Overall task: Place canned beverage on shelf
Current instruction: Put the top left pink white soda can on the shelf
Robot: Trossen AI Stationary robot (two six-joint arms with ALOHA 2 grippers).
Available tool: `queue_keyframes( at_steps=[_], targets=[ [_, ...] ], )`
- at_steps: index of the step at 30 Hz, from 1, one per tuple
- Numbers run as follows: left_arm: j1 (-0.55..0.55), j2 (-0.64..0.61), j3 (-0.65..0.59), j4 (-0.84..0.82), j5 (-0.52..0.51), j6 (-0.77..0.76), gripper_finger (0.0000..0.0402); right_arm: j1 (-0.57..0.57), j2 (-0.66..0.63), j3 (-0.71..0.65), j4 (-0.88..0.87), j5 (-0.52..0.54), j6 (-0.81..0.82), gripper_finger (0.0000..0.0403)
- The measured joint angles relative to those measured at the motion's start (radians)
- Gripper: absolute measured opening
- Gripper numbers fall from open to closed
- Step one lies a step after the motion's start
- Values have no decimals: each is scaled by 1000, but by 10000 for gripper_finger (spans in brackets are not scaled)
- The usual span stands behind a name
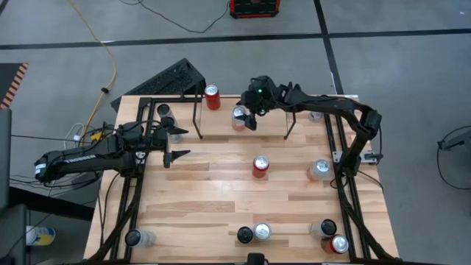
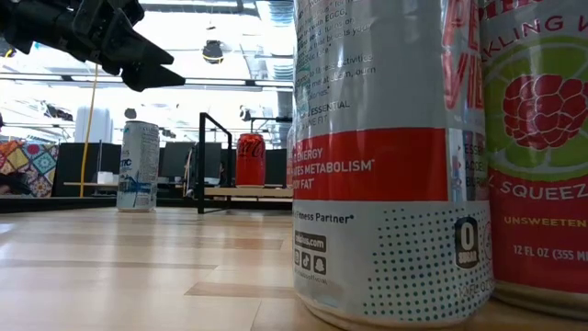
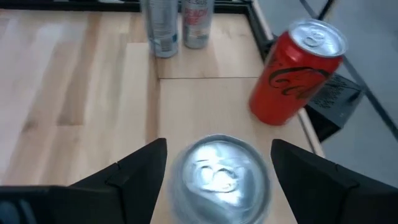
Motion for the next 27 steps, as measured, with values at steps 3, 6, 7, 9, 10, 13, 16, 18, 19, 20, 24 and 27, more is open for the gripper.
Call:
queue_keyframes(
  at_steps=[3, 6, 7, 9, 10, 13, 16, 18, 19, 20, 24, 27],
  targets=[
    [0, 0, 0, -1, 0, 0, 369, -2, 31, 0, 0, 5, 4, 318],
    [0, 0, 0, -5, 0, -2, 369, -5, 56, 2, 11, 18, 9, 318],
    [0, 0, 0, -6, 1, -2, 369, -5, 64, 3, 18, 17, 13, 318],
    [0, 0, 0, -11, 0, -2, 369, -4, 71, 4, 23, 17, 25, 318],
    [0, 0, 0, -11, 0, -2, 369, -4, 71, 4, 24, 20, 36, 318],
    [0, 0, 0, -10, 0, 2, 369, -4, 72, 3, 30, 24, 66, 318],
    [0, 0, 0, -10, 0, 4, 369, -3, 63, 1, 29, 58, 147, 318],
    [0, 0, 0, -10, 0, 7, 369, 2, 60, 1, 33, 102, 216, 318],
    [0, 0, 0, -10, 0, 8, 369, 5, 57, 1, 29, 126, 245, 318],
    [0, 0, 0, -10, 0, 9, 369, 9, 55, 0, 26, 149, 267, 318],
    [0, 0, 0, -9, 0, 9, 369, 30, 55, 0, 30, 234, 358, 318],
    [0, 0, 0, -9, 0, 9, 369, 52, 55, 0, 34, 308, 425, 318]
  ],
)
